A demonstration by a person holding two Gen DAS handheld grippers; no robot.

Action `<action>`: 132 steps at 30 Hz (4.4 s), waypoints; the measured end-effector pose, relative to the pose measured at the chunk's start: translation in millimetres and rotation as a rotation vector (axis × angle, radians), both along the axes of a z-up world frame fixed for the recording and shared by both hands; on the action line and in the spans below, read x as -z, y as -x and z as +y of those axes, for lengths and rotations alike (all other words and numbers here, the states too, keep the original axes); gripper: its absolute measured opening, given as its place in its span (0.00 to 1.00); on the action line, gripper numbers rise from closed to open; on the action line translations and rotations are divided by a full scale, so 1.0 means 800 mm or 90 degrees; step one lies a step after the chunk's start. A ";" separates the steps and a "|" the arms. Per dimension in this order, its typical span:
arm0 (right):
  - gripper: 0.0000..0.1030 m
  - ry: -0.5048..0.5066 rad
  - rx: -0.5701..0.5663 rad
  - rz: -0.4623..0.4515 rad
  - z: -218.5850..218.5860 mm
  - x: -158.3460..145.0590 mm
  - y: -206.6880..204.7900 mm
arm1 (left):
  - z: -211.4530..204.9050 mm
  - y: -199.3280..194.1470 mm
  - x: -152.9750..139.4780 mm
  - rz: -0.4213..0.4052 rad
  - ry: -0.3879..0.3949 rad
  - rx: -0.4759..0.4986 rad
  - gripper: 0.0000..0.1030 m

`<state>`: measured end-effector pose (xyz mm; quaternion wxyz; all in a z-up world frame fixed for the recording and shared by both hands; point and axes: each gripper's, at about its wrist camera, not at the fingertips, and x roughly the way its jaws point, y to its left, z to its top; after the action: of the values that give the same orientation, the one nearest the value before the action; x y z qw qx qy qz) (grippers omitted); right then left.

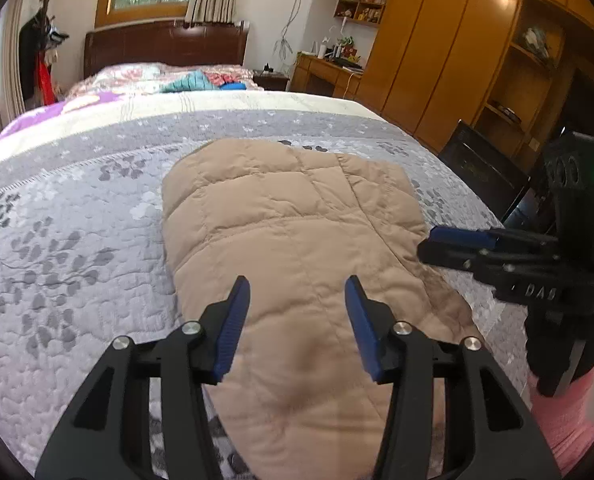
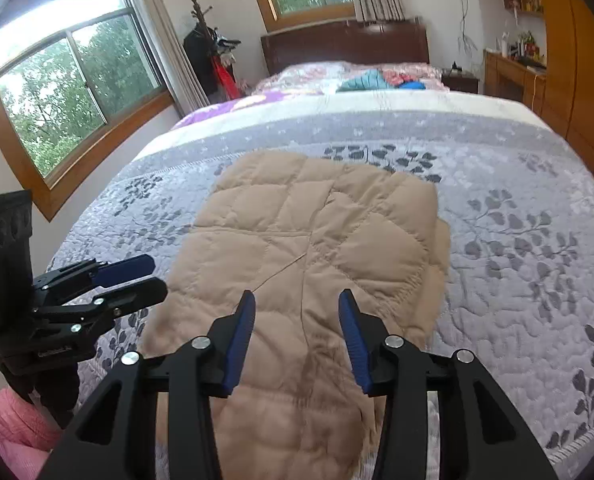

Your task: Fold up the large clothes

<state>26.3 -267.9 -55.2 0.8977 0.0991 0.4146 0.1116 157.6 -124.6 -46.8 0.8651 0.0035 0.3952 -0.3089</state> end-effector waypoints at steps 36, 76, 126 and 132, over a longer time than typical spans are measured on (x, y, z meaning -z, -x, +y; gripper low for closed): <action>0.81 -0.092 0.038 0.016 -0.062 0.037 0.001 | 0.007 -0.017 0.025 0.024 -0.054 0.011 0.51; 0.46 -0.354 -0.083 0.097 -0.066 0.125 -0.066 | 0.048 -0.055 0.109 0.282 0.245 0.114 0.63; 0.70 -0.219 -0.163 0.091 -0.018 0.133 -0.127 | 0.249 -0.073 0.063 0.152 0.187 -0.118 0.78; 0.71 -0.180 -0.140 0.100 -0.019 0.142 -0.097 | 0.239 -0.043 0.077 0.127 0.130 -0.135 0.79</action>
<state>104.2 -282.7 -169.2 0.8222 0.1867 0.4717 0.2582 192.4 66.8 -108.2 0.8453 -0.1572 0.4435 -0.2532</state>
